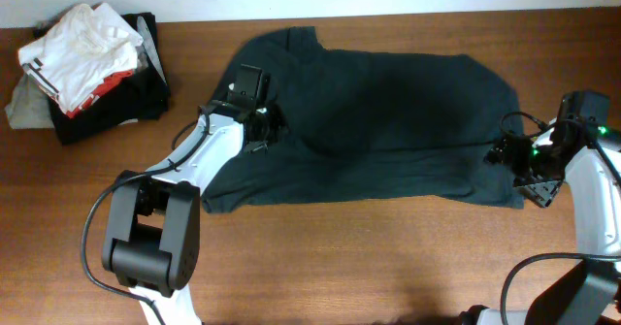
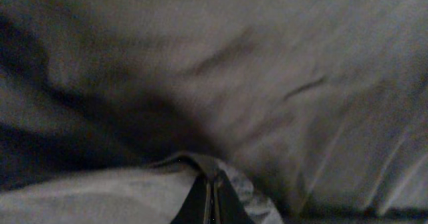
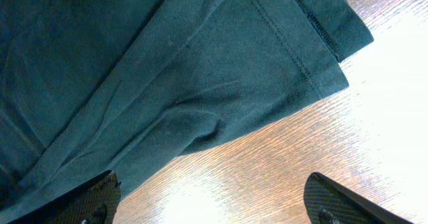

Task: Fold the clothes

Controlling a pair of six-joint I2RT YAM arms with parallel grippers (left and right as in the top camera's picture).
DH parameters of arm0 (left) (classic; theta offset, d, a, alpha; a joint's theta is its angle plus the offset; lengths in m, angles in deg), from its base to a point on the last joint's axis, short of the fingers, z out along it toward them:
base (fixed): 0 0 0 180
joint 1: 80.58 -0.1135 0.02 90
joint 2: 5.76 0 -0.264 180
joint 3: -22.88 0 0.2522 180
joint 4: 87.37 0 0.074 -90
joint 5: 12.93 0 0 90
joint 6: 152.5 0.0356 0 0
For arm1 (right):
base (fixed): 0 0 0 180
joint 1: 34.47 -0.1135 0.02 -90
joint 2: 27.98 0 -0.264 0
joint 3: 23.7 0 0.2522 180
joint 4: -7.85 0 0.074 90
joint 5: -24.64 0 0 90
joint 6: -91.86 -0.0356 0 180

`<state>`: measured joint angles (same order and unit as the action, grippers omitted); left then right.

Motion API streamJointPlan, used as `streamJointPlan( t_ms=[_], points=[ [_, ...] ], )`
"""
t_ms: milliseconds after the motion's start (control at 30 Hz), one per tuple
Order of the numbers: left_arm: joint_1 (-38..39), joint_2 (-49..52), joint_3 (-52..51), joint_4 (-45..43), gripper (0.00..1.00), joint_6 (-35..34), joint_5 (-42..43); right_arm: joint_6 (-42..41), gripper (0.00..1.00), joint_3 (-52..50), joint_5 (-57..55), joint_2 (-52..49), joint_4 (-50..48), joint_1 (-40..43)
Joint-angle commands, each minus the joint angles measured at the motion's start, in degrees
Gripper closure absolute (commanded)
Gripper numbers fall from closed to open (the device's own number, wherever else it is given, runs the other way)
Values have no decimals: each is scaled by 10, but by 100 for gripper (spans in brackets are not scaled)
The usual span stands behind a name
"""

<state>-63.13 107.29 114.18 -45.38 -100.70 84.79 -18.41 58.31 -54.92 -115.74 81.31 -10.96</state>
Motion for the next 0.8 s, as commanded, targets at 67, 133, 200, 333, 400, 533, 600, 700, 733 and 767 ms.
streamJointPlan(
  t_ms=[67,133,200,333,400,533,600,700,733,767],
  points=[
    [0,5,8,-35,93,5,-63,6,10,5,-6,-4,1,-4],
    [0,5,8,-48,84,5,-71,5,10,5,-6,-4,1,-4],
    [0,5,8,-63,42,7,-72,5,11,5,-6,-4,4,-4],
    [0,1,81,-79,1,161,-71,6,4,5,-6,-4,3,-4],
    [-1,1,147,-57,1,204,-71,6,4,6,-6,-4,3,-4],
    [-4,5,280,-48,1,256,-106,6,4,5,-6,-4,3,-6],
    [-11,7,329,-44,1,285,-105,6,4,5,-5,-4,4,-10],
    [-32,7,344,-146,1,309,-128,6,4,5,-5,-5,3,-24],
    [-39,13,344,-190,1,315,-127,6,4,5,-5,-6,3,-33],
    [-40,16,344,-204,1,315,-127,5,4,5,-5,-7,3,-37]
  ],
)
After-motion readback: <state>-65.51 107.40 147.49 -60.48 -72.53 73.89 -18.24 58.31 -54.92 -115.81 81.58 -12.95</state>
